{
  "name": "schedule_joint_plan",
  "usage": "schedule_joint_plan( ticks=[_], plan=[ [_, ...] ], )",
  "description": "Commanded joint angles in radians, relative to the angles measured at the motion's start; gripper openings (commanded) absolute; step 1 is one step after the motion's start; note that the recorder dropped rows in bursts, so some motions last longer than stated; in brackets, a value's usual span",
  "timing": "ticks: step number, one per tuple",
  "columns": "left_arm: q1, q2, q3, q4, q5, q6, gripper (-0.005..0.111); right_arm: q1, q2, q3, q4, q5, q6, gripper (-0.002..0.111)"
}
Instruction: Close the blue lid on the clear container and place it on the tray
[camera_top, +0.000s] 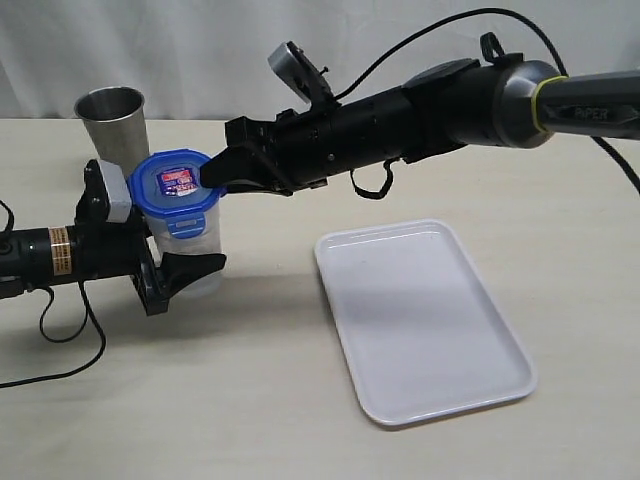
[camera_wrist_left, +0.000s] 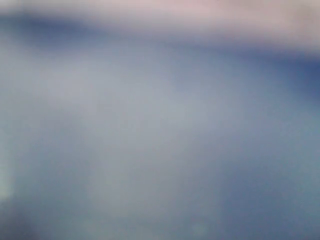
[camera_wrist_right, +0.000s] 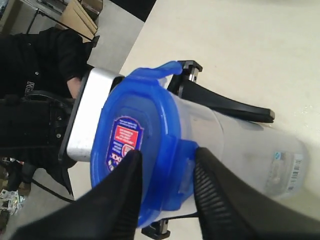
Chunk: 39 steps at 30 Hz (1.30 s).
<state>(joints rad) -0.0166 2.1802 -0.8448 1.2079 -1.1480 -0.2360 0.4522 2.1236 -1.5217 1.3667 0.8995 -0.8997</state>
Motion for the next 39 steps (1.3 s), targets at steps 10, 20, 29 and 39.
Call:
schedule_joint_plan(
  ticks=[10, 20, 29, 39],
  plan=[
    [-0.031, -0.014, -0.006, 0.005, -0.073, 0.004, 0.0, -0.013, -0.053, 0.009, -0.216, 0.073, -0.057, 0.056],
    [-0.031, -0.014, -0.006, 0.003, -0.073, 0.0, 0.0, -0.036, -0.217, 0.009, -0.33, -0.014, -0.098, 0.056],
    [-0.031, -0.014, -0.006, 0.003, -0.073, 0.0, 0.0, 0.03, -0.313, 0.011, -0.455, 0.11, -0.404, 0.056],
    [-0.031, -0.014, -0.006, 0.01, -0.073, 0.0, 0.0, 0.259, -0.322, 0.061, -1.026, -0.177, -0.28, 0.05]
  ],
)
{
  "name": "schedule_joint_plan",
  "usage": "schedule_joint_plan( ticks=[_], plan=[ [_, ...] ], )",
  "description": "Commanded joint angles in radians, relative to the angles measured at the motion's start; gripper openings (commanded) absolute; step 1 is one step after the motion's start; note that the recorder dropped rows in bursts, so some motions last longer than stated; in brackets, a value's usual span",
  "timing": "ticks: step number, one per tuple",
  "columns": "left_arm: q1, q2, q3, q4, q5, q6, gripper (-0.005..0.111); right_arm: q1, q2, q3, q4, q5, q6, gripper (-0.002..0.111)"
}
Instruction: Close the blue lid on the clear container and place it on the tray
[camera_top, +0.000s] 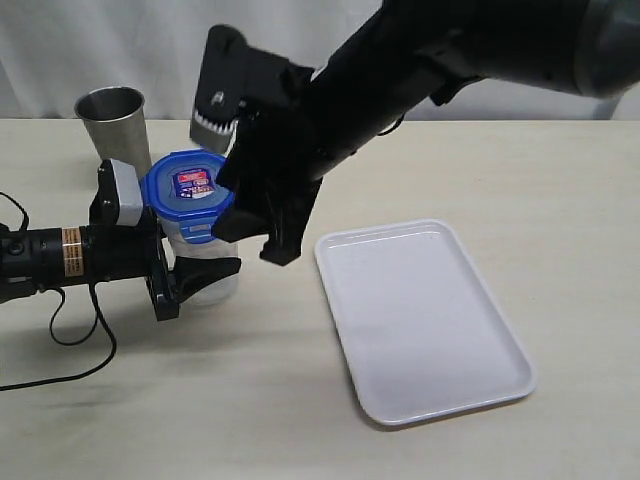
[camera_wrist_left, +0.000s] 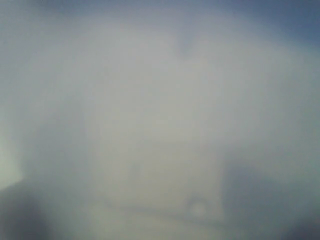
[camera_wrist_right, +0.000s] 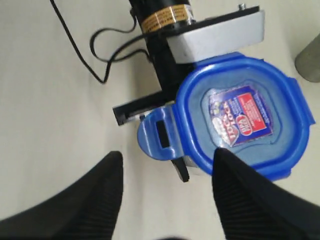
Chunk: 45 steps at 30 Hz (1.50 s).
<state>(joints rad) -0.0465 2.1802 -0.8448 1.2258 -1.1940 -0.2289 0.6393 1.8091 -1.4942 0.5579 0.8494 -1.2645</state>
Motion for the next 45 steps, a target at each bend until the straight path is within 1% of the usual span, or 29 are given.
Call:
schedule_joint_plan(
  ticks=[1, 4, 8, 16, 24, 37, 45],
  plan=[
    [-0.001, -0.014, -0.006, -0.008, -0.027, -0.008, 0.0, 0.09, -0.008, 0.046, -0.262, -0.167, 0.111, 0.049],
    [-0.001, -0.014, -0.006, -0.008, -0.027, -0.008, 0.0, 0.126, -0.008, 0.066, -0.32, -0.245, 0.138, 0.047],
    [-0.001, -0.014, -0.006, -0.01, -0.027, -0.008, 0.0, 0.142, -0.008, 0.067, -0.324, -0.274, 0.134, 0.047],
    [-0.001, -0.014, -0.006, -0.01, -0.027, -0.008, 0.0, 0.142, -0.008, 0.067, -0.314, -0.279, 0.135, 0.047],
    [-0.001, -0.014, -0.006, -0.008, -0.027, -0.008, 0.0, 0.142, 0.045, 0.067, -0.315, -0.283, 0.133, 0.047],
    [-0.001, -0.014, -0.006, -0.008, -0.027, -0.008, 0.0, 0.142, 0.109, 0.07, -0.316, -0.351, 0.126, 0.046],
    [-0.001, -0.014, -0.006, -0.008, -0.027, -0.008, 0.0, 0.142, 0.144, 0.07, -0.342, -0.351, 0.126, 0.046]
  ],
)
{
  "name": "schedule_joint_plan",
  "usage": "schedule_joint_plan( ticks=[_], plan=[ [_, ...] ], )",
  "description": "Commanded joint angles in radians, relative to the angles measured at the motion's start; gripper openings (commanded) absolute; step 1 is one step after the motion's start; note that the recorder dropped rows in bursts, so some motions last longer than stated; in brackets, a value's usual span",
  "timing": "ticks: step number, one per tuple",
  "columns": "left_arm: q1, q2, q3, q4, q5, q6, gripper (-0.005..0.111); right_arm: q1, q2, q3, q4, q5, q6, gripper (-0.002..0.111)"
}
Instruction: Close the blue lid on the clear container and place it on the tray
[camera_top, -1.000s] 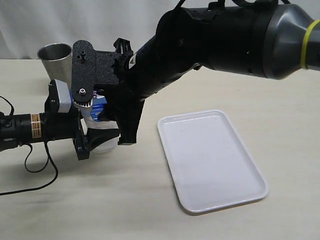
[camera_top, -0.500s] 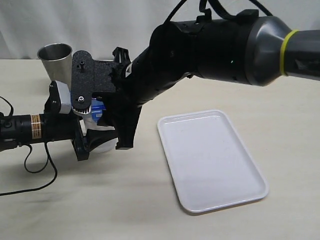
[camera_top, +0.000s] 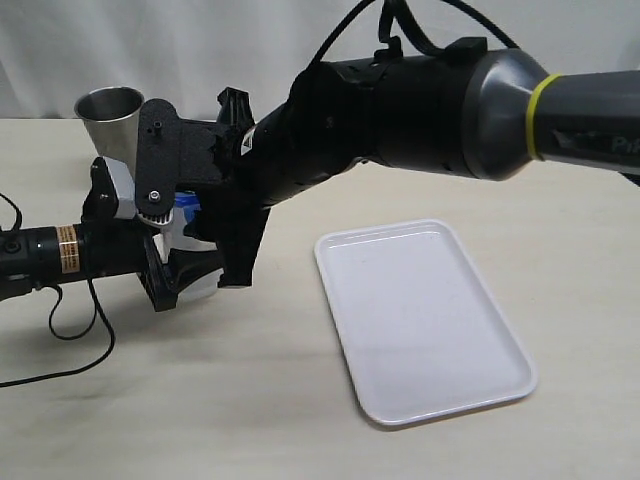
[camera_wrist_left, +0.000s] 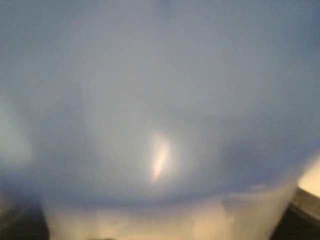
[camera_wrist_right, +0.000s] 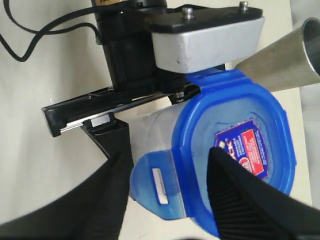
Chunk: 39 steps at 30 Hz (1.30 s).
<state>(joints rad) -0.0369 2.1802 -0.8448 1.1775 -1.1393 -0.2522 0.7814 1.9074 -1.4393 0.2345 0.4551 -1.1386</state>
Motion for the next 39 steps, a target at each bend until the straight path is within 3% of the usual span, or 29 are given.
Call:
schedule_joint_plan(
  ticks=[1, 5, 23, 39],
  plan=[
    [-0.01, -0.014, -0.006, 0.04, -0.082, 0.016, 0.0, 0.0, 0.048, 0.015, -0.018, 0.043, 0.0, 0.045],
    [-0.01, -0.014, -0.006, 0.04, -0.082, 0.016, 0.0, 0.0, 0.056, 0.015, -0.018, 0.043, 0.0, 0.038],
    [-0.01, -0.014, -0.006, 0.04, -0.082, 0.016, 0.0, 0.0, 0.11, 0.021, -0.038, 0.012, 0.016, 0.033],
    [-0.01, -0.014, -0.006, 0.04, -0.082, 0.016, 0.0, 0.0, 0.123, 0.039, -0.187, -0.013, 0.189, 0.025]
  ],
)
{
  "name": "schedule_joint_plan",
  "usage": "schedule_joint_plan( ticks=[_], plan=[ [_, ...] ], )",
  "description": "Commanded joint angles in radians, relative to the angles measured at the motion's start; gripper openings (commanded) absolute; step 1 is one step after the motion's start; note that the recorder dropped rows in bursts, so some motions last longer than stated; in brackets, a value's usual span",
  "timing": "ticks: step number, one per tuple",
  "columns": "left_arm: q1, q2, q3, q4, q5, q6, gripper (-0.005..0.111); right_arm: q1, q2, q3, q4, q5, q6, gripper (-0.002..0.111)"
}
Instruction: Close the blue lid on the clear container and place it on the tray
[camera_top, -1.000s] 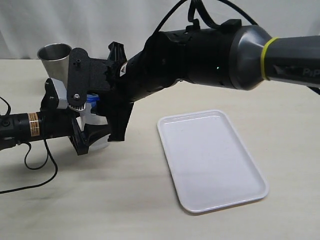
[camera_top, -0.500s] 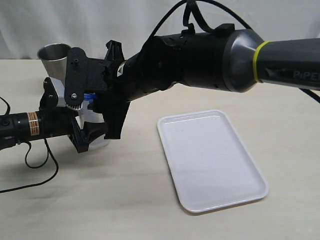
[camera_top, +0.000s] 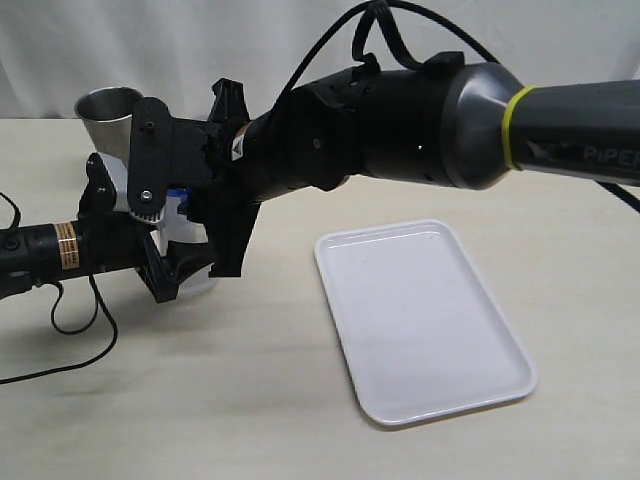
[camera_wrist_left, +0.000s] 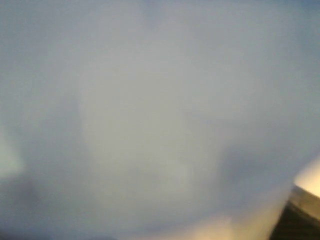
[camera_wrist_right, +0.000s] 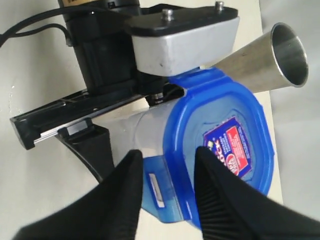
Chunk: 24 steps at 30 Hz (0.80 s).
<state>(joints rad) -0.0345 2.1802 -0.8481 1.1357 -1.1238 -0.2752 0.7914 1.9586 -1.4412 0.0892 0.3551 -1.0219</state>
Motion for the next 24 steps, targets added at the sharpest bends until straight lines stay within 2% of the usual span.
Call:
schedule_joint_plan(
  ticks=[1, 4, 11, 13, 19, 24],
  plan=[
    [-0.013, -0.014, -0.003, 0.082, -0.097, 0.039, 0.0, -0.002, 0.072, 0.041, -0.08, 0.083, 0.112, 0.024],
    [-0.013, -0.014, -0.003, 0.082, -0.097, 0.039, 0.0, 0.054, 0.072, 0.041, -0.307, 0.083, 0.292, 0.019],
    [-0.013, -0.014, -0.003, 0.094, -0.097, 0.039, 0.0, 0.081, 0.072, 0.041, -0.346, 0.112, 0.297, 0.02],
    [-0.013, -0.014, -0.003, 0.094, -0.097, 0.039, 0.0, 0.081, 0.072, 0.041, -0.365, 0.135, 0.297, 0.024],
    [-0.013, -0.014, -0.003, 0.094, -0.097, 0.039, 0.0, 0.081, 0.072, 0.032, -0.397, 0.186, 0.302, 0.044],
    [-0.013, -0.014, -0.003, 0.092, -0.097, 0.039, 0.0, 0.083, 0.024, 0.023, -0.388, 0.223, 0.304, 0.046]
  ],
)
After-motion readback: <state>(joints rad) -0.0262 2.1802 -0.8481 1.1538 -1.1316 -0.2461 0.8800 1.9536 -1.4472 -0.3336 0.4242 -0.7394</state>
